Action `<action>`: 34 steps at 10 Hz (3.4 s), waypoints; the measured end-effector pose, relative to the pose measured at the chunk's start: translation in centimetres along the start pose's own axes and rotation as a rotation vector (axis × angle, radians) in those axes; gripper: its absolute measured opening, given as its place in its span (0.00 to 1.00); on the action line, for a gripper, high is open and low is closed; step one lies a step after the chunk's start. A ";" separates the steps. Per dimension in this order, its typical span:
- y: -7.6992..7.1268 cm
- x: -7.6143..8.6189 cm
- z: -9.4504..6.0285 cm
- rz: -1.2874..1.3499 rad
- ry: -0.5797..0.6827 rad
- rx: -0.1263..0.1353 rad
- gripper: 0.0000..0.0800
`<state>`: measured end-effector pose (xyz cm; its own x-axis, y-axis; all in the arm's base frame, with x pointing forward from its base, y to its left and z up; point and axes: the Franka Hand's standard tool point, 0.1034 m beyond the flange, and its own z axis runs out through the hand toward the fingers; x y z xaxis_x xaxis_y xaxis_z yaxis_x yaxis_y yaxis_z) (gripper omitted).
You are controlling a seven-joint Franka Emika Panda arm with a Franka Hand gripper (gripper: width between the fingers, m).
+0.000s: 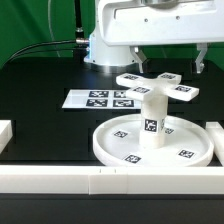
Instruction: Assemble round table
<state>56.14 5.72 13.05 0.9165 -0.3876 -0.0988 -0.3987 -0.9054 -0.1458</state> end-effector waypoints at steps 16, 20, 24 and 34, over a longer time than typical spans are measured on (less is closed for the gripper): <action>0.2 1.4 -0.6 -1.621 -0.007 -0.102 0.81; 0.5 1.6 -0.6 -1.821 -0.020 -0.112 0.81; 1.5 1.7 -0.3 -2.193 -0.045 -0.137 0.81; 2.6 0.1 1.6 -2.100 -0.082 -0.109 0.81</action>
Offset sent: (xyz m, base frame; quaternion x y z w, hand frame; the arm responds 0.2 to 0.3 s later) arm 0.0039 0.0010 0.0083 -0.0441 0.0294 -0.3376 0.9398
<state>55.14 3.55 11.04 -0.1251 0.9900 0.0651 0.9916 0.1269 -0.0252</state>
